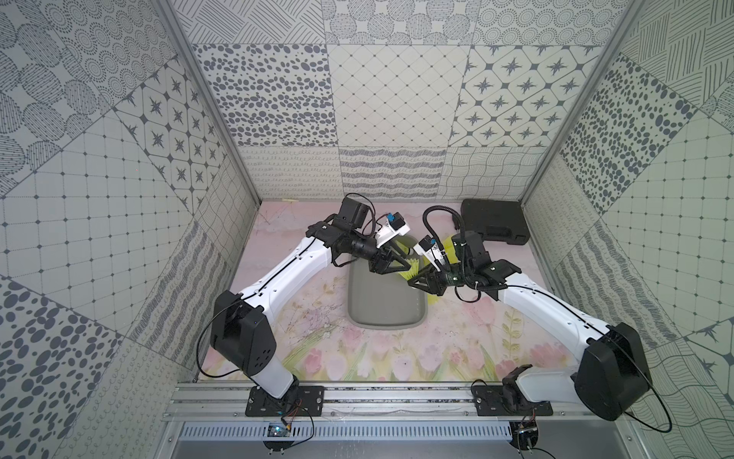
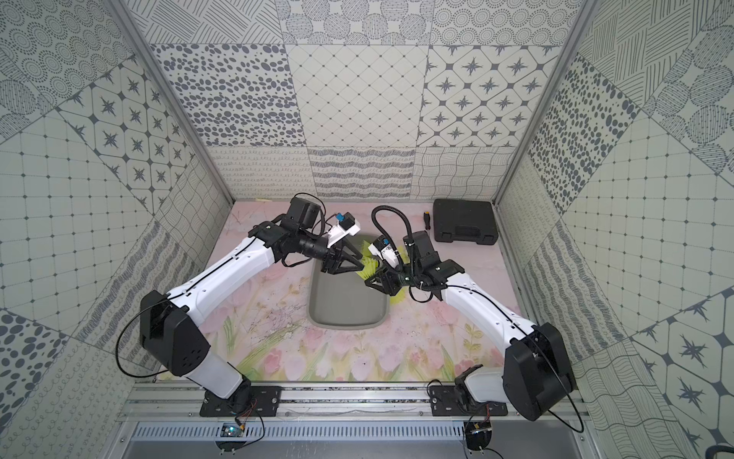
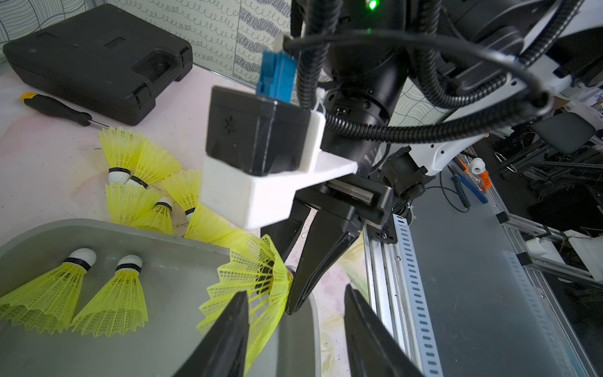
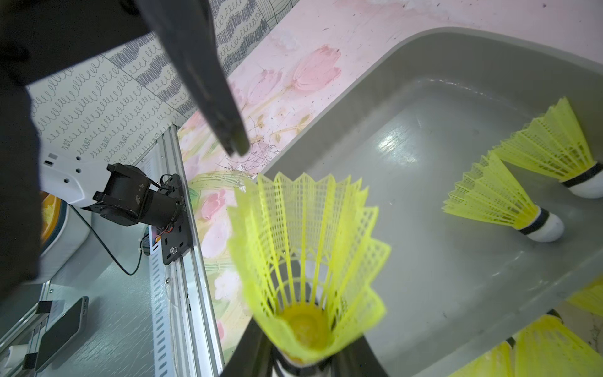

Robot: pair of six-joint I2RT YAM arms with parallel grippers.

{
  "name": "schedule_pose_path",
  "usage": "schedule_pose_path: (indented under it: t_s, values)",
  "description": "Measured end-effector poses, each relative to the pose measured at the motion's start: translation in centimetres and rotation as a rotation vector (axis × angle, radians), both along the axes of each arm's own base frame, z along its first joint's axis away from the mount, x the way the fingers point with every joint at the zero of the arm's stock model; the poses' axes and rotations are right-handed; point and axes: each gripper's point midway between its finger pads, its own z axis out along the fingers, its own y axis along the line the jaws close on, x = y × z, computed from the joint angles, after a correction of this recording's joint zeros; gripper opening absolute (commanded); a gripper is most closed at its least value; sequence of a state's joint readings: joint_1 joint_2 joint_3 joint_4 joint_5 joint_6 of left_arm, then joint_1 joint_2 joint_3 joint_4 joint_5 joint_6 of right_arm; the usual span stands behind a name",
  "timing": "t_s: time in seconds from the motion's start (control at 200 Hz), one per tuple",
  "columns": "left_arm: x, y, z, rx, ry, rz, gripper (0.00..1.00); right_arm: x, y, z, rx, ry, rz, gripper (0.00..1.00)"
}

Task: Put the shuttlecocks into the storage box
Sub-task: Place the shuttlecock in the storage box.

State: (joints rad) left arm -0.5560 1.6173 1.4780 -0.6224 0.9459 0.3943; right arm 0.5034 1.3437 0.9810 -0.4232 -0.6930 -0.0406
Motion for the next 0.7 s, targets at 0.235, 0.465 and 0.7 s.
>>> schedule_pose_path:
  t_s: [0.235,0.465,0.7]
  values:
    - [-0.3,0.2,-1.2,0.034,0.009,-0.029,0.48,-0.4,0.2,0.1,0.003,0.004,0.018,0.25]
    - [-0.7,0.3,-2.2,0.062,0.032,-0.044,0.45,-0.5,0.3,0.1,0.003,0.006,0.027,0.26]
    - [-0.8,0.3,-2.7,0.076,0.038,-0.049,0.24,-0.6,0.3,-0.2,-0.005,0.018,0.029,0.26]
